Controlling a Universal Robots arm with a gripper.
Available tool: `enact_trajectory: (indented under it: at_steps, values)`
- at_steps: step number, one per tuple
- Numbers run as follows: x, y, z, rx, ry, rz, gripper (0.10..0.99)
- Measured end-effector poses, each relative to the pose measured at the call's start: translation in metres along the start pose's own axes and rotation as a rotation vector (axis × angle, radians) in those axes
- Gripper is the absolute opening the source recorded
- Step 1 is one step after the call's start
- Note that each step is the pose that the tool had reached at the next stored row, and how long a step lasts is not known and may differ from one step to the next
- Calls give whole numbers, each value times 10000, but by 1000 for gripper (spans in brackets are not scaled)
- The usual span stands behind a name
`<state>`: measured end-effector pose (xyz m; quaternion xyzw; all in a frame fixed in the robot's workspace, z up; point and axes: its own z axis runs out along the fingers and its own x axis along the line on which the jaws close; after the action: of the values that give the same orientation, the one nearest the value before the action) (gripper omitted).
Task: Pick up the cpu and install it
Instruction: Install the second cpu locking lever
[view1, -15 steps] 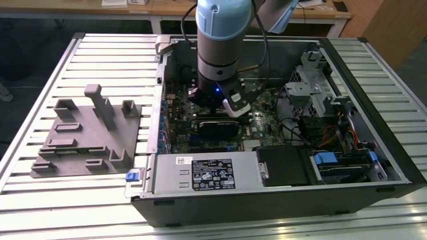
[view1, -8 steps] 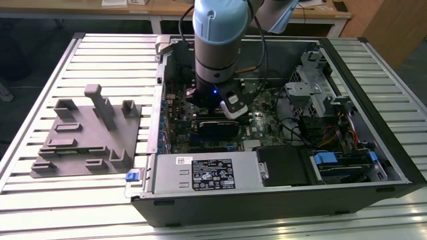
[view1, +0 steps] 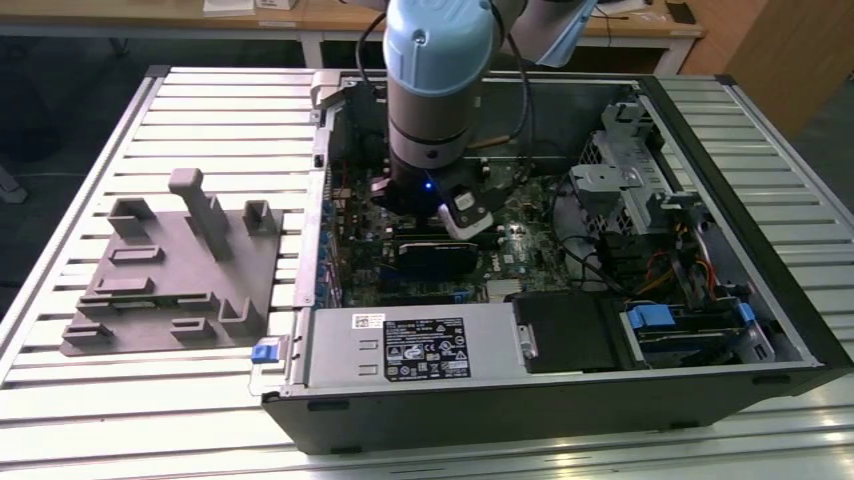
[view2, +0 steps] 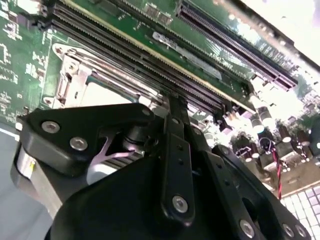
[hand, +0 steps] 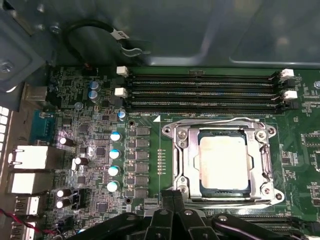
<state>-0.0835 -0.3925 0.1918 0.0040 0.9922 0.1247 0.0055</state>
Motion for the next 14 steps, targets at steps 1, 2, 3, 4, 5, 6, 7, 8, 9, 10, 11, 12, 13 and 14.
enact_trajectory:
  at_steps: [1,2,3,4,5,6,7,8,9,10,11,12,13,14]
  values:
    - [6,-1,3,-1,1,0,106]
    - [10,-2,6,-2,1,1,106]
    - [12,-3,8,-2,2,0,106]
    - [12,-3,10,-1,3,0,106]
    - [12,-3,10,0,3,0,106]
    - [12,-3,11,0,2,0,106]
    - [12,-4,11,-4,1,0,106]
    - [12,-4,10,-6,0,0,106]
    - [12,-2,5,-9,-3,0,106]
    - [12,1,-8,-9,-2,1,106]
    - [12,6,-26,-11,-2,1,106]
    - [11,11,-46,-8,0,0,106]
    - [11,16,-67,-8,0,1,106]
    - [11,22,-93,-11,0,0,106]
